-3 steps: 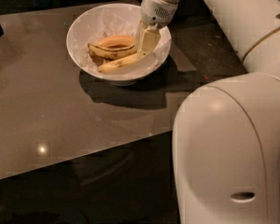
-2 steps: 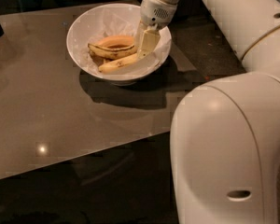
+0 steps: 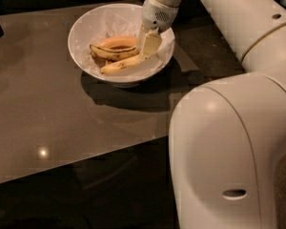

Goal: Pick banana from white bowl

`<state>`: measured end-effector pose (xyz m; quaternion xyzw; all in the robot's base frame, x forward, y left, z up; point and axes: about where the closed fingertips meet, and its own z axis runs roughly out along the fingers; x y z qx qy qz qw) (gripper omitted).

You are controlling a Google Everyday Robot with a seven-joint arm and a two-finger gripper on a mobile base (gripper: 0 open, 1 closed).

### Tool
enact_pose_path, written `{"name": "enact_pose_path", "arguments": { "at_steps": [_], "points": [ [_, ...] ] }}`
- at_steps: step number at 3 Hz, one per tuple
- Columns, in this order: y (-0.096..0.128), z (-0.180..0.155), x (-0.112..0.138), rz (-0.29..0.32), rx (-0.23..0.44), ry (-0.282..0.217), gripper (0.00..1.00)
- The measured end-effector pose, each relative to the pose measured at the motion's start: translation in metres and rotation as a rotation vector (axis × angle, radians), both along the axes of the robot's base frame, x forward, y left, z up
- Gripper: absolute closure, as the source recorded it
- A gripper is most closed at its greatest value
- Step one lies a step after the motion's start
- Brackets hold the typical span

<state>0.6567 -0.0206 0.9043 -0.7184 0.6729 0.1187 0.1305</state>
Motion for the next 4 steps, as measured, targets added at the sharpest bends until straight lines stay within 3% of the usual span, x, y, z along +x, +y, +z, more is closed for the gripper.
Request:
{"name": "enact_pose_path", "arguments": {
  "at_steps": [2,4],
  "points": [
    [-0.004,-0.015,0.0,-0.015,-0.001,0.034,0.48],
    [-0.007,-0.021,-0.001,-0.023,0.002,0.046,0.9]
  ]
}}
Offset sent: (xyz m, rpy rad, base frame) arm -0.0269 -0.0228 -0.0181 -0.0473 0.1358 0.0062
